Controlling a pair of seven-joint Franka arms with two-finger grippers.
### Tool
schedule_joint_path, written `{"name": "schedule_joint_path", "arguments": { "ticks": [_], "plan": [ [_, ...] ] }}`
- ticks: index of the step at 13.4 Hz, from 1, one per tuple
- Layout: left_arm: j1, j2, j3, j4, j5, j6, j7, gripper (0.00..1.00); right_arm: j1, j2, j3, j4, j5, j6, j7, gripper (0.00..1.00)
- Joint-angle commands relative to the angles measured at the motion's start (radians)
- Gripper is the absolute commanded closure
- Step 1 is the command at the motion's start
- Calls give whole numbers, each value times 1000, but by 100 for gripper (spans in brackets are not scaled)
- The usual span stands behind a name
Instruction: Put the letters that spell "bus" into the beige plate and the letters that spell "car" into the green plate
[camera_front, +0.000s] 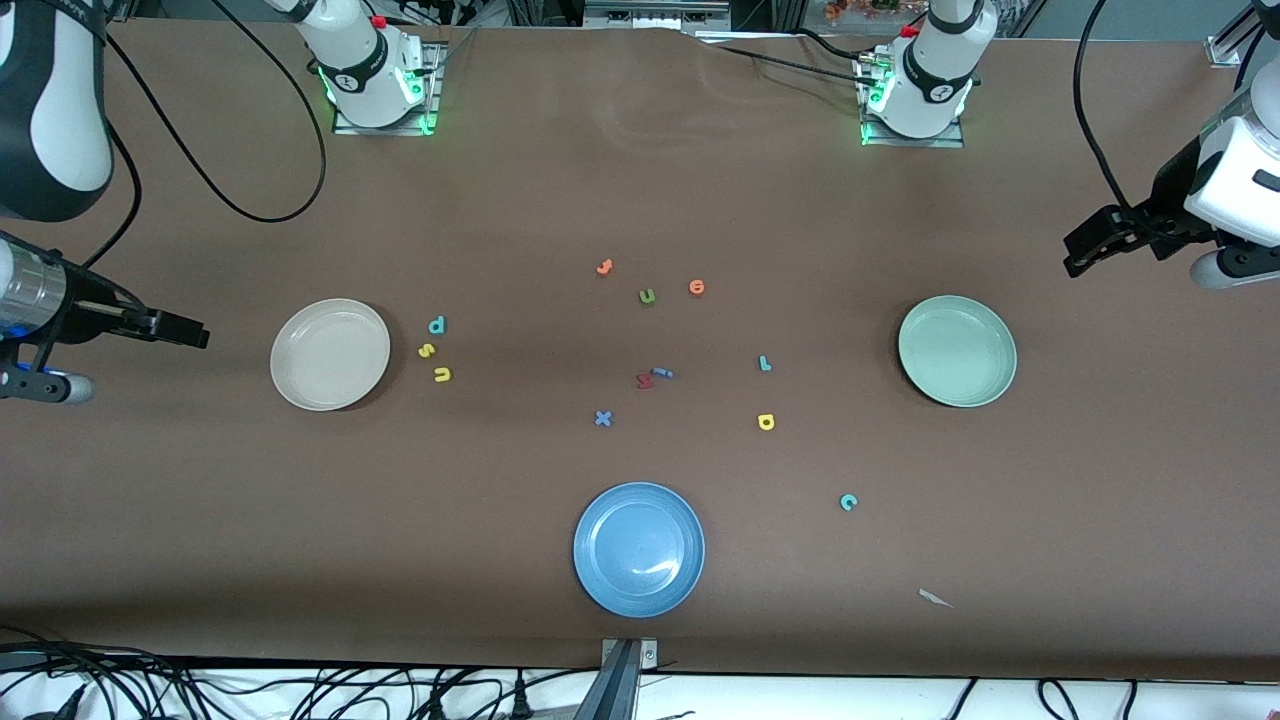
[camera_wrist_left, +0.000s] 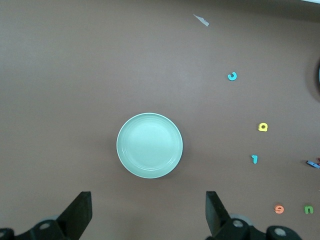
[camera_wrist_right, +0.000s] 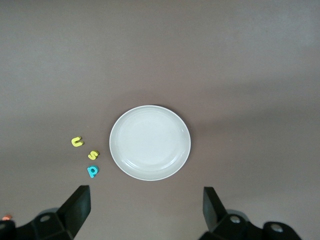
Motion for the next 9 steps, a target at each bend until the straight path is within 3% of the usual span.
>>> {"name": "schedule_joint_path", "arguments": {
  "ticks": [1,5,9],
  "plan": [
    [9,5,-4,21,-24,-19,-1,0,21,-7,3,7,-87,12,14,1],
    [60,8,4,18,-105,-21,2,0,21,-7,3,4,-83,17,14,1],
    [60,7,-2,18,-108,-31,4,0,21,-5,4,1,-83,15,14,1]
  ]
}}
